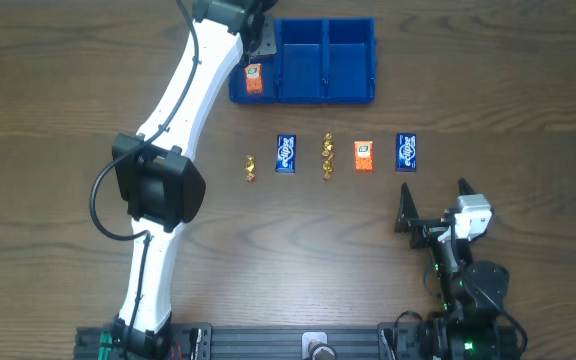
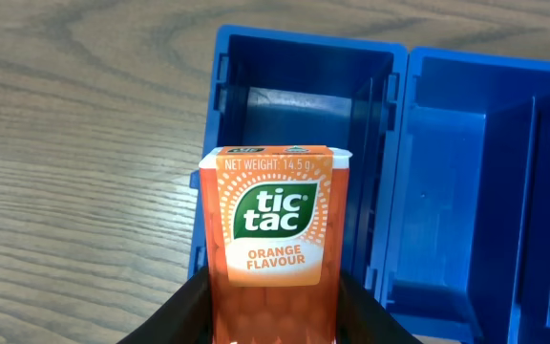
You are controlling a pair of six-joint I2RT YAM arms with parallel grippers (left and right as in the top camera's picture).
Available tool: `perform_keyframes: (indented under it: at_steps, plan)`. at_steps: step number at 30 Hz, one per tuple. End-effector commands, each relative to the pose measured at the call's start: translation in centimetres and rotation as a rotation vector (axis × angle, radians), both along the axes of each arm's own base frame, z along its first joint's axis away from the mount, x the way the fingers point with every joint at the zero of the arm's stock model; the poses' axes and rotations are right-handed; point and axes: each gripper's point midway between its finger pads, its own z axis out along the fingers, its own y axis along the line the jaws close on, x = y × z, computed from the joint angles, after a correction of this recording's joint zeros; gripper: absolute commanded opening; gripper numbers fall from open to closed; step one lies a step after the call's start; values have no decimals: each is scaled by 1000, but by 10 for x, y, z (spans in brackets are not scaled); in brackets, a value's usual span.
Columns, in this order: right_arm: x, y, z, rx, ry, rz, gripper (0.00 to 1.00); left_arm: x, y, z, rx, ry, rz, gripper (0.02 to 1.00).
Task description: Sort Candies Into Trays
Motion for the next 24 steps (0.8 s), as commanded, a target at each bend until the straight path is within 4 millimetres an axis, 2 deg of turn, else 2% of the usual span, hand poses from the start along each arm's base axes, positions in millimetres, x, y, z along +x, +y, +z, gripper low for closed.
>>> perform_keyframes:
  at_steps: [1,2,3,5,7,8,12,14,16,19,22,24]
  plan:
    - [0,-3,-1,-14,1,-11,998,-3,-1,14,-11,-11,-20,345]
    - [0,-3,-1,-14,1,-11,998,-4,0,14,-9,-6,-20,404]
    - [0,-3,-1,-14,1,-11,998,-5,0,13,-7,0,-20,507]
    - [0,-3,-1,-14,1,-11,998,-7,1,12,-5,8,-15,816]
    - [0,-3,-1,-14,1,-11,998,-7,1,12,-5,10,-14,950]
    - [0,-3,-1,-13,1,-11,998,-7,1,12,-8,10,-7,985]
    - [0,-3,-1,-14,1,-11,998,-10,-4,17,-35,-1,25,1000]
    - [0,-3,-1,-14,1,-11,998,-14,-19,28,-55,-27,22,1000]
    - [0,-3,-1,-14,1,-11,998,-20,-44,43,-70,-68,1,1000]
    - [0,-3,-1,-14,1,-11,998,-39,-93,63,-85,-126,-53,1000]
    - [0,-3,-1,-14,1,-11,998,-71,-140,65,-98,-142,-75,991]
    - [0,-3,-1,-14,1,-11,998,-95,-166,56,-111,-112,-77,987]
